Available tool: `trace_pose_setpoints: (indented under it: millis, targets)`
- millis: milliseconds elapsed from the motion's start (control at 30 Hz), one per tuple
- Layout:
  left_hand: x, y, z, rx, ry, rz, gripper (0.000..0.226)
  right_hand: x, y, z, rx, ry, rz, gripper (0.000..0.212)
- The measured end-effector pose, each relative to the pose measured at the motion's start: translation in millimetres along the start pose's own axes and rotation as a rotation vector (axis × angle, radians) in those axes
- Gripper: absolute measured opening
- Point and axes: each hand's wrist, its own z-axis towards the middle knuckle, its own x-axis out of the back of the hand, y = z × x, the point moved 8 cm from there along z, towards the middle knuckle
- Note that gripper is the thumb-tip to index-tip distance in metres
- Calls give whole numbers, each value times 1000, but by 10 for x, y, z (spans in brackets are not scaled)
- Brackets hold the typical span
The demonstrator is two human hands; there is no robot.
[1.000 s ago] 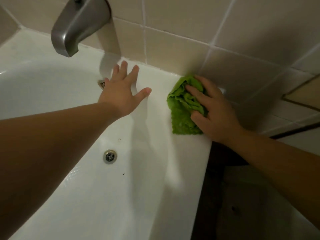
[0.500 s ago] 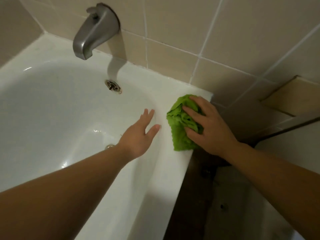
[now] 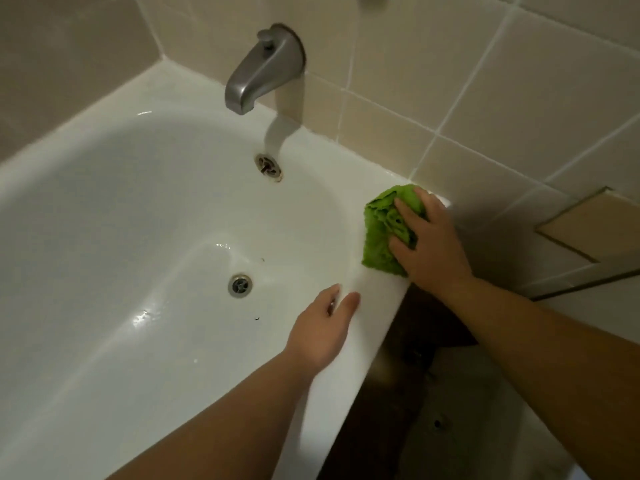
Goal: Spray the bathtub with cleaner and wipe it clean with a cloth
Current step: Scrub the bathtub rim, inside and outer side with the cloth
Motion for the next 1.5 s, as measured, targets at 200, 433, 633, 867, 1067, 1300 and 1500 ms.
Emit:
trace_pose_setpoints:
  millis: [200,433,633,867,1067,1300,1500]
  targets:
    - [40,-276,-139,49,-47,52,98,-145,-368,-343,37,1,-40,61]
    - [70,-230,-242,33,-35,57,99,67,56,35,-109,-41,-131,62]
    - [21,-3,-157,5,-18,219,89,34,-12,-465,-345,90,-137,62]
    - [-55,118,-40,3,6,276,95,42,0,-36,-220,-6,-238,66]
    - [-50,174,-52,0,39,301,86,28,-200,-405,-260,61,-258,64]
    - [-60,223,-44,-16,38,287,66,101,42,29,-307,33,-204,65]
    - [-35,217,-38,-21,60,291,68,13,-256,-30,-45,-10,-193,63]
